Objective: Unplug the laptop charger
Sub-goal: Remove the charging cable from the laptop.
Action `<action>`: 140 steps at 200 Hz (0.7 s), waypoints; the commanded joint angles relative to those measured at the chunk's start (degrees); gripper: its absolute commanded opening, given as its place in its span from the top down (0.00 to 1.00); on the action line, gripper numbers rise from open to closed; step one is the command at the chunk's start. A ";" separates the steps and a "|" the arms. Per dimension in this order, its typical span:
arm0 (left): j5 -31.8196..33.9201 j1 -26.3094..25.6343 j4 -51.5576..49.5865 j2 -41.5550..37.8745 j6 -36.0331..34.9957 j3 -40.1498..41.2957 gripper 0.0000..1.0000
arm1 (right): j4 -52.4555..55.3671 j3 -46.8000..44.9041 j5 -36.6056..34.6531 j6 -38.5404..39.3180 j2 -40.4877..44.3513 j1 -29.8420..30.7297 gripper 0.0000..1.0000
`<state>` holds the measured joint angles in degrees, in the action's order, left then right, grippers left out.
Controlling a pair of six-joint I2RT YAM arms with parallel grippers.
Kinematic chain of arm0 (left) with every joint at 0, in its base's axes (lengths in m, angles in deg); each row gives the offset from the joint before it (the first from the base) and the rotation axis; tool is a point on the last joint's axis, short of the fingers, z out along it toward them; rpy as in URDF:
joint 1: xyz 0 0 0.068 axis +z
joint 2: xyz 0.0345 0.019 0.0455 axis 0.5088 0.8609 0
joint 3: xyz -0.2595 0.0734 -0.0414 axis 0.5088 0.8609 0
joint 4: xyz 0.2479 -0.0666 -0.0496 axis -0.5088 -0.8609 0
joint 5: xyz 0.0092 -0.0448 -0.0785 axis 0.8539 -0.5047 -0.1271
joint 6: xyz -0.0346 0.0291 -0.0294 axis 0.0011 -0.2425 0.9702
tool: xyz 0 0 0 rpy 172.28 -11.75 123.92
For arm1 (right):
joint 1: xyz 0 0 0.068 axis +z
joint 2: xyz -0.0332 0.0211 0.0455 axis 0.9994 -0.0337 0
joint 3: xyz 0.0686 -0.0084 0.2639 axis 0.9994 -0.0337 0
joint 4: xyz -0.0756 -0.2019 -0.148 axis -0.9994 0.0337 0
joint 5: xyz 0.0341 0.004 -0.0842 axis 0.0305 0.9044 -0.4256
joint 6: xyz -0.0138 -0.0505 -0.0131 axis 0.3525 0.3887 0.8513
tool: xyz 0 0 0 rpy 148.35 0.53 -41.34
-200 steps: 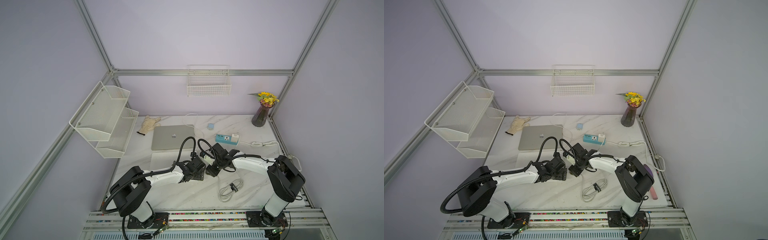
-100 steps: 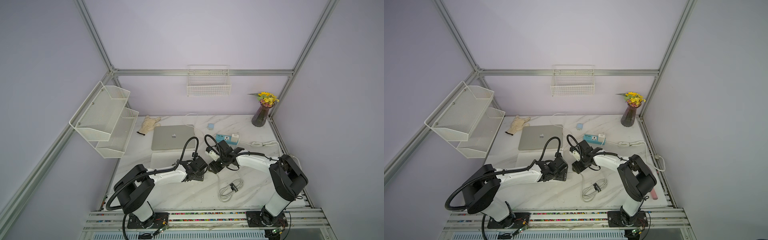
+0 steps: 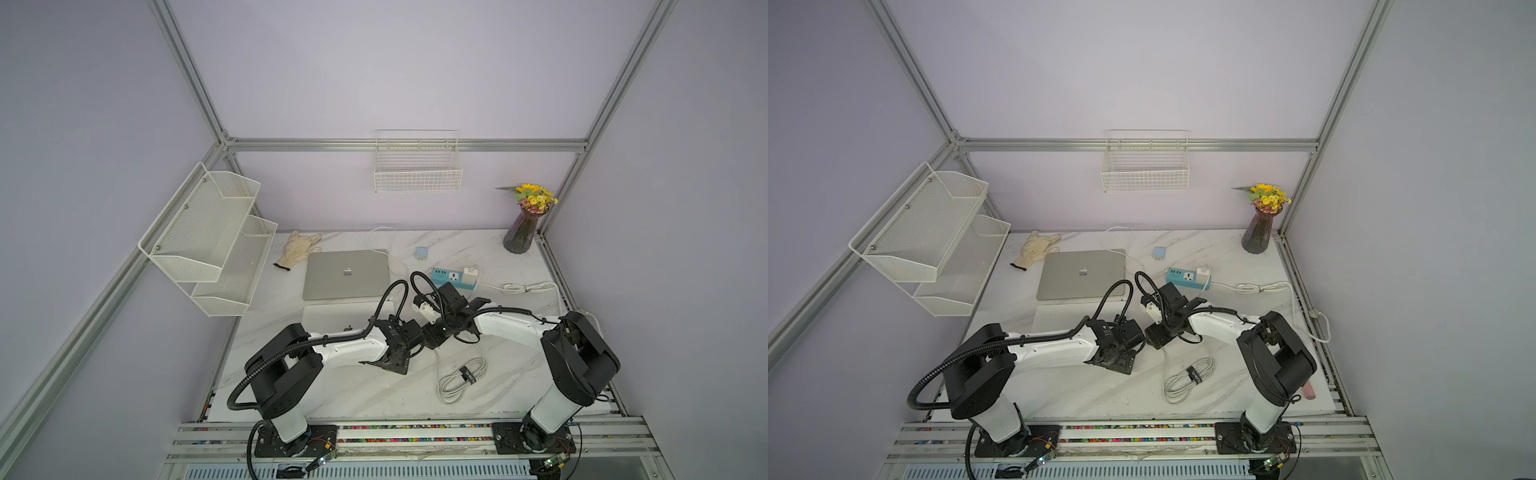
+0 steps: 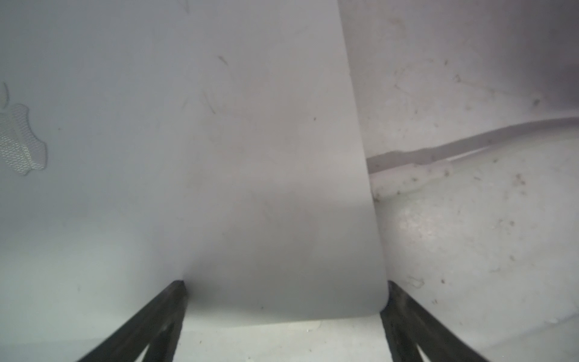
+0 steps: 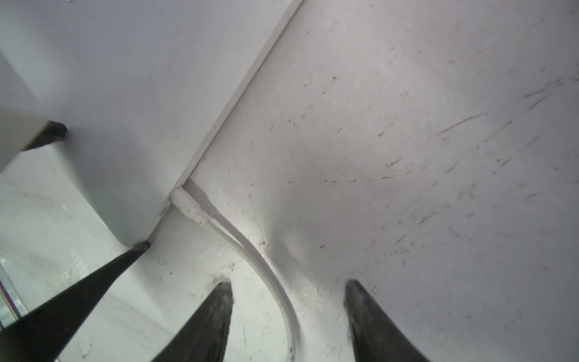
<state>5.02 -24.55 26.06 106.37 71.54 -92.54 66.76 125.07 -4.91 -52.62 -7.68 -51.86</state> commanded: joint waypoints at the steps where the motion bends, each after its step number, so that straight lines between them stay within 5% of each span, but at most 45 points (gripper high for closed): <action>1: 1.42 0.59 -1.39 3.44 1.20 -0.73 0.04 | -0.99 -0.33 -1.37 1.09 -1.34 0.58 0.39; 46: 1.30 0.29 2.63 2.84 -2.87 -2.79 0.03 | 6.89 2.87 -1.65 -0.19 -4.25 2.14 0.39; 140: 2.35 0.27 -2.00 7.22 4.58 2.37 0.13 | 16.78 6.97 -7.47 -3.27 -7.28 5.81 0.55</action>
<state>7.88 -24.72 27.59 108.67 72.85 -93.87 77.33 131.14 -9.89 -54.83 -13.29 -48.17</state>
